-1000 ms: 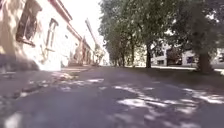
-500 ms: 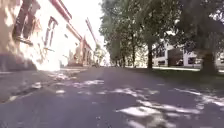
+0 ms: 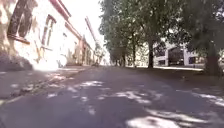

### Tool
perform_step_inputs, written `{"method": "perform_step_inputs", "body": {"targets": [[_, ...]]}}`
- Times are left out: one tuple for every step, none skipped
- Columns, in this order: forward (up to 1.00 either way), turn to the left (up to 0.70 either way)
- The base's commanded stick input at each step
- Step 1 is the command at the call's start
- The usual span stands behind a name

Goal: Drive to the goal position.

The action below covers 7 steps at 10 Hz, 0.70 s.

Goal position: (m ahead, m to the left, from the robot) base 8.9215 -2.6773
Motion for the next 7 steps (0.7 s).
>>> {"method": "perform_step_inputs", "body": {"targets": [[0.7,0.0],[0.7,0.0],[0.7,0.0],[0.7,0.0],[0.7,0.0],[0.7,0.0],[0.7,0.0]]}}
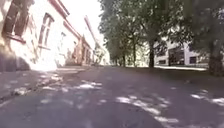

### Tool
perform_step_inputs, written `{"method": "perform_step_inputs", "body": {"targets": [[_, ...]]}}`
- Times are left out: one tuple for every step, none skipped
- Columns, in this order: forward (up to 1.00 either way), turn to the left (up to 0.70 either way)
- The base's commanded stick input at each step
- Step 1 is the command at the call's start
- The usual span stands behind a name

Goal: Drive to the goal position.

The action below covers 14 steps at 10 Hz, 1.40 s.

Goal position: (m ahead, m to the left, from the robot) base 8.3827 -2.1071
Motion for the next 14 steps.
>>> {"method": "perform_step_inputs", "body": {"targets": [[0.7,0.0],[0.7,0.0],[0.7,0.0],[0.7,0.0],[0.7,0.0],[0.7,0.0],[0.7,0.0],[0.7,0.0],[0.7,0.0],[0.7,0.0],[0.7,0.0],[0.7,0.0],[0.7,0.0],[0.7,0.0]]}}
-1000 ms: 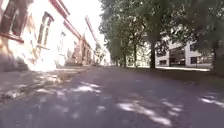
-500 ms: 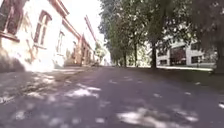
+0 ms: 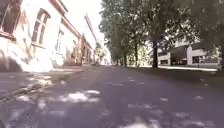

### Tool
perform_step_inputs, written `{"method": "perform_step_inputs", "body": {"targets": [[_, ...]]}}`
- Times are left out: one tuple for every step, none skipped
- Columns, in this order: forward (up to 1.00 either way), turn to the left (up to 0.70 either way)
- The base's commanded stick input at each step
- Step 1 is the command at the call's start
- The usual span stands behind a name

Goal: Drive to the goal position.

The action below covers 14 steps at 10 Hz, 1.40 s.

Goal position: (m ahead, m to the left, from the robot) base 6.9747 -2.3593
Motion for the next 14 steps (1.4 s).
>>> {"method": "perform_step_inputs", "body": {"targets": [[0.7,0.0],[0.7,0.0],[0.7,0.0],[0.7,0.0],[0.7,0.0],[0.7,0.0],[0.7,0.0],[0.7,0.0],[0.7,0.0],[0.7,0.0],[0.7,0.0],[0.7,0.0],[0.7,-0.01],[0.7,-0.02]]}}
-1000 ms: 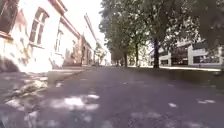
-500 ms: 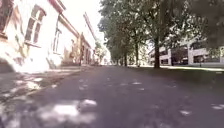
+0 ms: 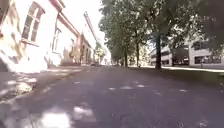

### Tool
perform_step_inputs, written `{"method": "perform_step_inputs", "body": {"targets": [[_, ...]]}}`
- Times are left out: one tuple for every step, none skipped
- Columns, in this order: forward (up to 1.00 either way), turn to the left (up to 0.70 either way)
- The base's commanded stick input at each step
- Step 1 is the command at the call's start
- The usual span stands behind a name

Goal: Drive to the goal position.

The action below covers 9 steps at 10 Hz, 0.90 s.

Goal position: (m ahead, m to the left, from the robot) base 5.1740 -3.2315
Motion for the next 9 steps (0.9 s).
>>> {"method": "perform_step_inputs", "body": {"targets": [[0.7,-0.06],[0.7,-0.1],[0.7,-0.11],[0.7,-0.1],[0.7,-0.05],[0.7,0.0],[0.7,0.0],[0.7,0.0],[0.7,0.0]]}}
